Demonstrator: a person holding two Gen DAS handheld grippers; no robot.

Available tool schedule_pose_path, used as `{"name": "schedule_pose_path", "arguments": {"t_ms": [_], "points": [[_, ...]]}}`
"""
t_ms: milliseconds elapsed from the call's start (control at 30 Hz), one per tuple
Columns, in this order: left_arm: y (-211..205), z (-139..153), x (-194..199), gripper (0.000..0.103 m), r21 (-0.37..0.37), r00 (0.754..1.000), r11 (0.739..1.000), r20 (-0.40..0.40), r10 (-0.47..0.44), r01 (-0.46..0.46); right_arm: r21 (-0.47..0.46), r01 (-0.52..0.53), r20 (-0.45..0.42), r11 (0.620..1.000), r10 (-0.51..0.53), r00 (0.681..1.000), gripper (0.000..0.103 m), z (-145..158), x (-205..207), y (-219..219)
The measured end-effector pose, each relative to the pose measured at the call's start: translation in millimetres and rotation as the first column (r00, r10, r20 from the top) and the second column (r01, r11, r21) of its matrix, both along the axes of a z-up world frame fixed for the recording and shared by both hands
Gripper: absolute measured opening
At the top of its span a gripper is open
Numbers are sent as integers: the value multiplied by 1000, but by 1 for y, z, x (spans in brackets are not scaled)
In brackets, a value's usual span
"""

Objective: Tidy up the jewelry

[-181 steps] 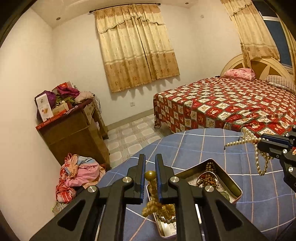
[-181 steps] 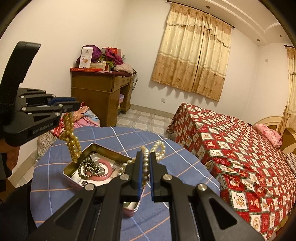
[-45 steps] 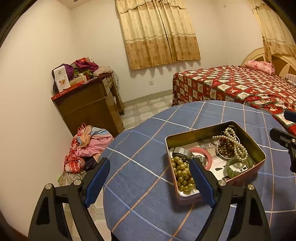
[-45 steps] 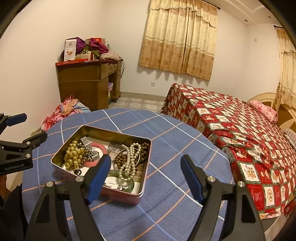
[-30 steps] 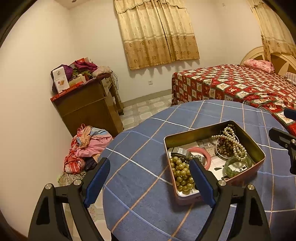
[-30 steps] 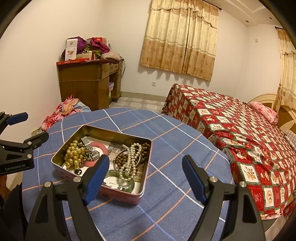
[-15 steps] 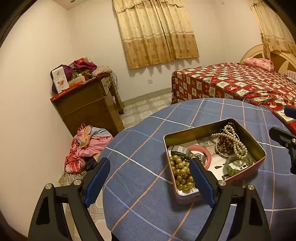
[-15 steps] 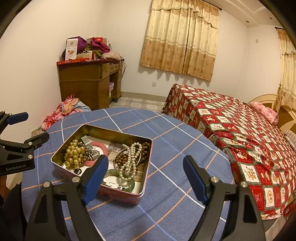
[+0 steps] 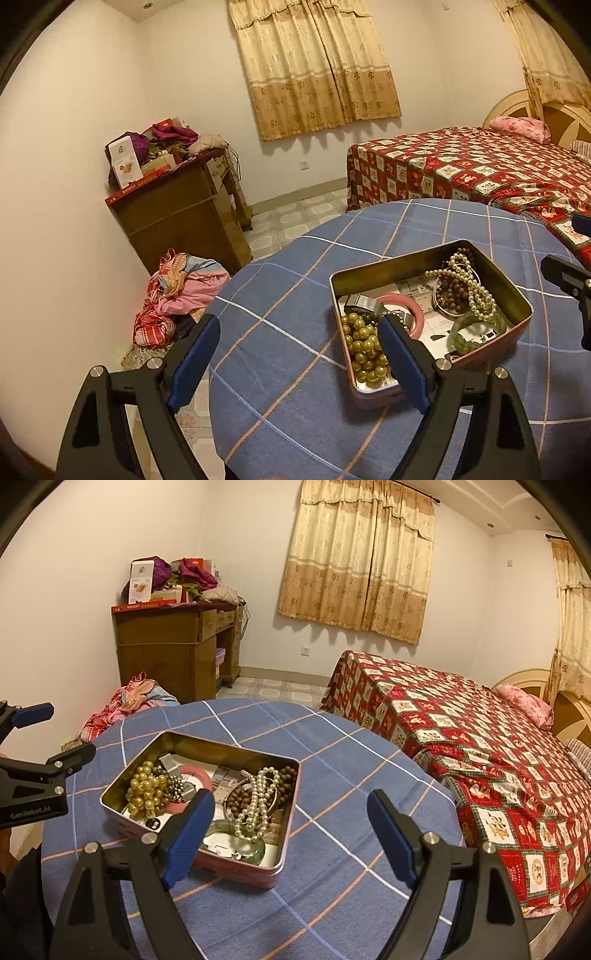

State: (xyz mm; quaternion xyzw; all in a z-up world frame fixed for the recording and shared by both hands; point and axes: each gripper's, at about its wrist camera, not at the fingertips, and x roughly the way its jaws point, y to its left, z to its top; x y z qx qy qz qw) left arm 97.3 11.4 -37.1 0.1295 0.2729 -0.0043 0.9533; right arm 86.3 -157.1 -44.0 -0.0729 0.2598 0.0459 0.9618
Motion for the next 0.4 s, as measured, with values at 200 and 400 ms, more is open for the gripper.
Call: {"name": "schedule_pose_path", "arguments": {"t_ms": [200, 400], "points": [[-2, -1, 1, 87, 14, 1000, 1000, 4, 5, -5, 0, -1, 0, 1000, 1, 1000, 87, 0, 0, 0], [0, -4, 3, 87, 19, 1000, 1000, 6, 13, -13, -1, -4, -4, 1000, 4, 1000, 88, -1, 1, 0]]}}
